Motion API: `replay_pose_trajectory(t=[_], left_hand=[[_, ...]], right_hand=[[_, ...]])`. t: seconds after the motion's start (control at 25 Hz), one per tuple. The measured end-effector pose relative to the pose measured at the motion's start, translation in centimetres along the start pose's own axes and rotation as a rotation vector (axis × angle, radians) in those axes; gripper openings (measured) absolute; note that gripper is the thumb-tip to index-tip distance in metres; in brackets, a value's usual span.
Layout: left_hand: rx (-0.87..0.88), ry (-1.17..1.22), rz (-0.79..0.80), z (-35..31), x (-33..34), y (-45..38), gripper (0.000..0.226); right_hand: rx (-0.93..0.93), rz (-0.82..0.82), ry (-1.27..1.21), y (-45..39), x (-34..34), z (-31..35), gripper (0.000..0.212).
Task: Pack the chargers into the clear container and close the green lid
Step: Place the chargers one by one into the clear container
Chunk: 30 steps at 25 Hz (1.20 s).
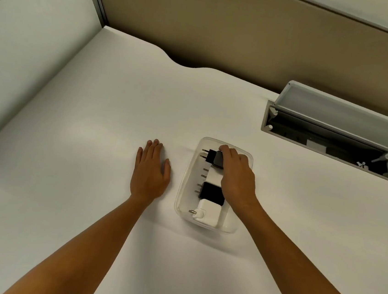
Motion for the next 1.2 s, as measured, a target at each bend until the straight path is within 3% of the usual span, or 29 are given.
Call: replay_pose_trajectory(t=[0.32, 0.6, 0.8, 1.08, 1.2], left_hand=[[0.007, 0.000, -0.012, 0.0, -0.1, -0.1, 0.055], [0.011, 0.003, -0.018, -0.1, 0.0, 0.0, 0.056], [0.010, -0.001, -0.011, 0.0, 0.1, 0.0, 0.056], [0.001, 0.026, 0.015, -0.7, -0.3, 0.7, 0.055], [-0.200, 0.314, -0.021, -1.5, -0.8, 1.0, 0.052]], right_hand=[[0.012, 0.048, -0.005, -0.5, 2.0, -0.3, 0.072], [0.042, -0.014, 0.088, 0.1, 1.8, -0.7, 0.056], [0.064, 0.016, -0.075, 1.0, 1.7, -1.4, 0.062], [0.000, -0.232, -0.217, 4.5, -3.4, -3.5, 0.031], [0.027, -0.268, -0.225, 6.5, -4.6, -6.1, 0.028]])
Point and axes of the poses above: each hand's wrist, its own y-axis away from the middle knuckle, its own x-axis out of the palm, z = x × y, the point moved 10 cm from there along -y, towards the middle knuckle, and after that the axes turned 5 degrees about y, right-handed, at the moved point
